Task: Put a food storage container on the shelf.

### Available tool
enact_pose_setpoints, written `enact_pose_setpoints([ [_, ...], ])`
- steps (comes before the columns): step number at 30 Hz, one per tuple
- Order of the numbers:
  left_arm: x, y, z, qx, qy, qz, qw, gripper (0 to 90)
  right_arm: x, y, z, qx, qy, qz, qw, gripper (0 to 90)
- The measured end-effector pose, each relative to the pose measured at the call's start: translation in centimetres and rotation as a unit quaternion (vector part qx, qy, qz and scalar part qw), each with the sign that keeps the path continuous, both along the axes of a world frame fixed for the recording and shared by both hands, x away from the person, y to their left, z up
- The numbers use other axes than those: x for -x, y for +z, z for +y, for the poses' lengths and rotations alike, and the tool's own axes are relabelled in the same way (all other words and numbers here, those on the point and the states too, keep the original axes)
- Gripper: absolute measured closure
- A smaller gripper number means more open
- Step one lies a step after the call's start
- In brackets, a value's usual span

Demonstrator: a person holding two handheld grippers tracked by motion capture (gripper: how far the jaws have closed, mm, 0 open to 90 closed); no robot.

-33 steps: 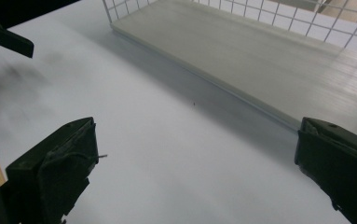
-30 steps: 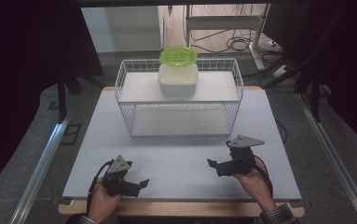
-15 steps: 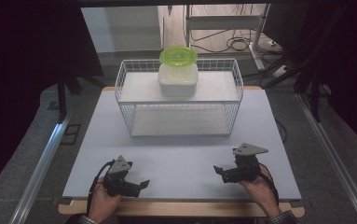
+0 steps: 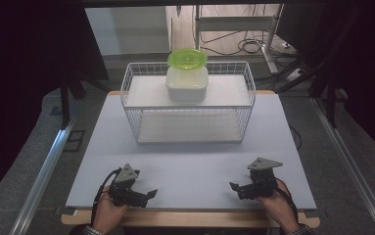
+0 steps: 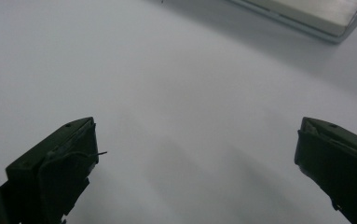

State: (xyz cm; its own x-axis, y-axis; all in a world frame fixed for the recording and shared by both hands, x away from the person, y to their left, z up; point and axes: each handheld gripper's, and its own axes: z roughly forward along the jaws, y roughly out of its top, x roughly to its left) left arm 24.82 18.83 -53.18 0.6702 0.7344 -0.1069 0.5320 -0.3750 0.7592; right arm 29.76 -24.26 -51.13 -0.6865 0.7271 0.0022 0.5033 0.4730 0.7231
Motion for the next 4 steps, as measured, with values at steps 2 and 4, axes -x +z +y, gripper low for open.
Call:
enact_pose_setpoints([
  [2,-0.01,0.0,-0.02,0.0,0.0,0.0,1.0,2.1,0.0,-0.15,-0.02,0.001,-0.001,0.004,1.0,0.0],
  [4,-0.03,0.02,-0.04,-0.001,0.0,0.0,1.0,2.1,-0.03,-0.17,-0.03,0.002,-0.001,0.004,1.0,0.0],
])
